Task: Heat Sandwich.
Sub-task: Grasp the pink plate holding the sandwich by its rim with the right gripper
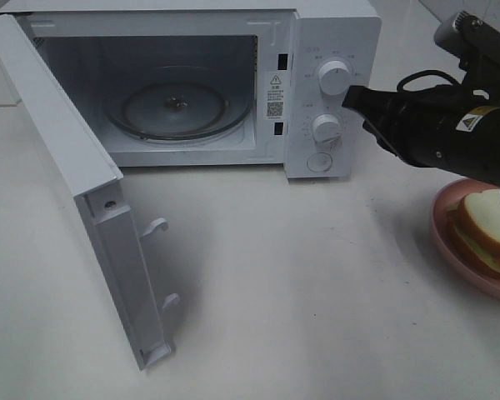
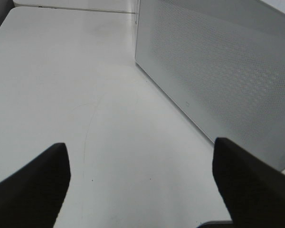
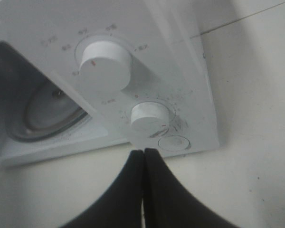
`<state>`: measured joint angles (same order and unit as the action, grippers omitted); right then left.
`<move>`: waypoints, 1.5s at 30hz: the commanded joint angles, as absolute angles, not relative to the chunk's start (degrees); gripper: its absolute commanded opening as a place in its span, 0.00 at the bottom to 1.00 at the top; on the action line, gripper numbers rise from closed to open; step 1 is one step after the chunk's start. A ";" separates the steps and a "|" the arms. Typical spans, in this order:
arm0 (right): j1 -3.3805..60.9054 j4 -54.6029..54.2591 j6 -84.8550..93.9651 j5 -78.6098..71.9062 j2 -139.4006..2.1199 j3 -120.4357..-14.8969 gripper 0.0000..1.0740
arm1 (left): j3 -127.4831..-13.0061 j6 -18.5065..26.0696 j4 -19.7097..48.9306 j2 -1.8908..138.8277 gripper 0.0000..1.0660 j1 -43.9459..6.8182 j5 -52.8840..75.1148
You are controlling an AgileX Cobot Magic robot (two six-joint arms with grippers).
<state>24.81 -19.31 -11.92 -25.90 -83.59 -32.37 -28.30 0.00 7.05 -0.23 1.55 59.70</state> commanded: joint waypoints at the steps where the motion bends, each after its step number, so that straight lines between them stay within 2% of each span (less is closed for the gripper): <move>1: 24.64 -18.96 -2.64 -15.41 -80.33 -35.07 0.01 | -28.13 0.00 7.16 -1.49 0.71 1.20 59.01; 4: 24.64 -18.33 4.24 0.00 -78.84 -40.45 0.03 | -28.13 0.00 7.16 -1.49 0.71 1.20 59.01; 8: 24.64 -16.90 6.19 11.06 -78.72 -44.86 0.07 | -28.13 0.00 7.16 -1.49 0.71 1.20 59.01; 14: 24.64 -13.06 4.47 16.73 -78.72 -47.78 0.18 | -28.13 0.00 7.16 -1.49 0.71 1.20 59.01; 16: 24.64 -12.09 3.61 18.68 -78.72 -48.36 0.26 | -28.13 0.00 7.16 -1.49 0.71 1.20 59.01; 17: 24.64 -10.89 3.38 22.00 -78.72 -49.05 0.36 | -28.13 0.00 7.16 -1.49 0.71 1.20 59.01; 18: 24.64 -10.89 3.38 22.00 -78.72 -49.05 0.36 | -28.13 0.00 7.16 -1.49 0.71 1.20 59.01; 20: 24.64 -9.34 2.23 25.73 -78.72 -50.02 0.45 | -28.13 0.00 7.16 -1.49 0.71 1.20 59.01; 21: 24.64 -7.51 0.86 29.28 -78.72 -51.45 0.54 | -28.13 0.00 7.16 -1.49 0.71 1.20 59.01; 22: 24.64 -7.51 0.86 29.28 -78.72 -51.45 0.54 | -28.13 0.00 7.16 -1.49 0.71 1.20 59.01; 26: 24.64 0.00 -4.24 39.42 -78.72 -55.69 0.72 | -28.13 0.00 7.16 -1.49 0.71 1.20 59.01; 29: 24.64 3.04 -6.42 43.49 -78.72 -57.41 0.73 | -28.13 0.00 7.16 -1.49 0.71 1.20 59.01; 31: 24.64 7.96 -8.71 48.47 -78.72 -59.76 0.71 | -28.13 0.00 7.16 -1.49 0.71 1.20 59.01; 34: 24.12 9.05 -9.11 52.02 -78.61 -60.68 0.70 | -28.13 0.00 7.16 -1.49 0.71 1.20 59.01; 42: 15.47 7.56 -7.96 55.29 -77.75 -60.56 0.70 | -28.13 0.00 7.10 -1.49 0.71 1.20 59.01; 45: 10.83 3.04 -5.96 55.63 -77.75 -60.28 0.70 | -28.13 0.00 7.10 -1.49 0.71 1.20 59.01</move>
